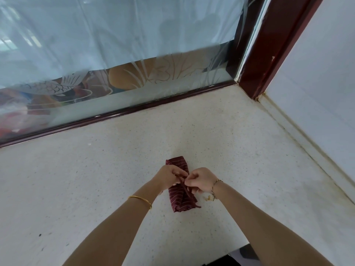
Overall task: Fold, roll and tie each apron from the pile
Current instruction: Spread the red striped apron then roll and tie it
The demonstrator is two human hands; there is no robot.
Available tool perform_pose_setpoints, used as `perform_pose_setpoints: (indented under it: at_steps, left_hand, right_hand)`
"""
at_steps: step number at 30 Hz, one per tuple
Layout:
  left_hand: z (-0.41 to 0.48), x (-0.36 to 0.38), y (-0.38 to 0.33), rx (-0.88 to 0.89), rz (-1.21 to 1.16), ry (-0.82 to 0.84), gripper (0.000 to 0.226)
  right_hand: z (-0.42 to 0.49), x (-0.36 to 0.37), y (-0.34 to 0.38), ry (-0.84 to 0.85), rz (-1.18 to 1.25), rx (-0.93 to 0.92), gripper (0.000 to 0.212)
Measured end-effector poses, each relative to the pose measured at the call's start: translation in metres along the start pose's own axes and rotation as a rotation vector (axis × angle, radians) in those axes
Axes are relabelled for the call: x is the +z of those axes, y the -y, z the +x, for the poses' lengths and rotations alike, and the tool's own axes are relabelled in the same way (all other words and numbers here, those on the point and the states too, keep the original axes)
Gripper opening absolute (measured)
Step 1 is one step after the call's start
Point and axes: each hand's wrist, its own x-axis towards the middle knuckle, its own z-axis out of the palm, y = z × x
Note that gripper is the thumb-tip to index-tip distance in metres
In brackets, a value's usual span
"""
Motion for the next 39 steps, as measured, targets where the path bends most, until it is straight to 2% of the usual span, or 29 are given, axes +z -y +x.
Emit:
perform_pose_setpoints:
  at_steps: [3, 4, 9, 12, 19, 24, 33, 37, 39]
  left_hand:
    - [-0.001, 0.002, 0.000, 0.069, 0.080, 0.004, 0.029]
    - [-0.001, 0.004, 0.001, 0.112, 0.151, -0.013, 0.028]
    - [-0.006, 0.018, 0.001, 0.299, 0.561, -0.178, 0.027]
    - [-0.009, 0.021, 0.006, 0.437, 0.720, -0.263, 0.024]
    - [-0.009, 0.020, 0.019, 0.489, 0.816, -0.286, 0.018]
    - [-0.004, 0.016, 0.024, 0.504, 0.836, -0.304, 0.014]
    - [-0.005, 0.013, 0.021, 0.507, 0.832, -0.252, 0.011]
    - [0.005, 0.015, 0.018, 0.491, 0.847, -0.218, 0.014]
    - [0.007, 0.016, 0.018, 0.465, 0.848, -0.207, 0.016]
  right_hand:
    - [0.006, 0.003, -0.005, -0.251, -0.097, -0.105, 0.011]
    - [0.008, 0.005, -0.005, -0.269, -0.070, -0.142, 0.014]
    - [0.012, 0.012, -0.007, -0.152, -0.103, -0.120, 0.017]
    - [0.011, 0.012, -0.003, -0.103, -0.083, -0.099, 0.016]
    - [0.010, 0.008, -0.002, -0.039, 0.004, -0.088, 0.035]
    - [0.007, 0.009, -0.001, -0.099, 0.166, -0.115, 0.026]
    - [0.010, 0.007, -0.004, -0.140, -0.084, -0.127, 0.016]
    - [0.012, 0.006, 0.011, -0.198, -0.605, -0.192, 0.007]
    - [0.013, 0.007, 0.015, -0.215, -0.710, -0.190, 0.008]
